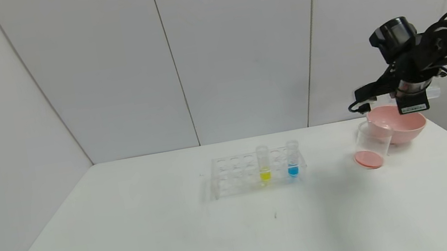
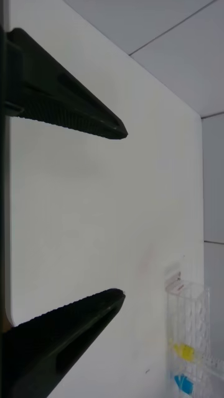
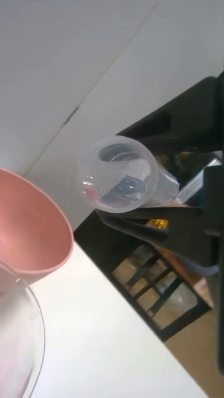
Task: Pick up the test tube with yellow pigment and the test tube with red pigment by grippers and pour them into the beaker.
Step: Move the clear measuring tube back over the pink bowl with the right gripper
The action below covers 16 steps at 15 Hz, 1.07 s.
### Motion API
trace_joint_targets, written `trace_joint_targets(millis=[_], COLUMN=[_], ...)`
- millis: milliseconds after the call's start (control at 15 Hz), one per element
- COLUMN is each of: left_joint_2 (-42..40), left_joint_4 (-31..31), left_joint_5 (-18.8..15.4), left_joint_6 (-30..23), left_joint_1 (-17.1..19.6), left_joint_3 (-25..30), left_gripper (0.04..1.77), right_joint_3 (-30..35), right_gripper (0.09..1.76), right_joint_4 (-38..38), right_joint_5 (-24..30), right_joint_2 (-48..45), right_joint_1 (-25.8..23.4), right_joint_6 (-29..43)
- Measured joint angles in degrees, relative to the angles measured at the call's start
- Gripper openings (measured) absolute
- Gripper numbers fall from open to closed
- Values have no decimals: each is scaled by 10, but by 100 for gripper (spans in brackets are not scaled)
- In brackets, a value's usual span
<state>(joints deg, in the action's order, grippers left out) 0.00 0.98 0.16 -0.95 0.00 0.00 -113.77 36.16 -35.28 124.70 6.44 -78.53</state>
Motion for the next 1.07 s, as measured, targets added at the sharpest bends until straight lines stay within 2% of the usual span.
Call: trace_joint_targets(millis=[200,333,600,867,1067], left_joint_2=[0,0,0,0,0], left_joint_4=[0,0,0,0,0], left_joint_5=[0,0,0,0,0], left_joint_6=[0,0,0,0,0], left_joint_1=[0,0,0,0,0], left_joint_3=[0,0,0,0,0], left_gripper=[172,172,172,172,172], right_joint_3=[3,4,4,8,19], right_gripper=[53,53,53,53,53], right_joint_4=[20,26,22,-9,-71], right_joint_5=[167,246,379,474,487], right_joint_2=[-14,-25,-39,-47,-49], right_joint_1=[-36,-71,-114,-163,-181], right_joint_6=[74,121,291,388,489])
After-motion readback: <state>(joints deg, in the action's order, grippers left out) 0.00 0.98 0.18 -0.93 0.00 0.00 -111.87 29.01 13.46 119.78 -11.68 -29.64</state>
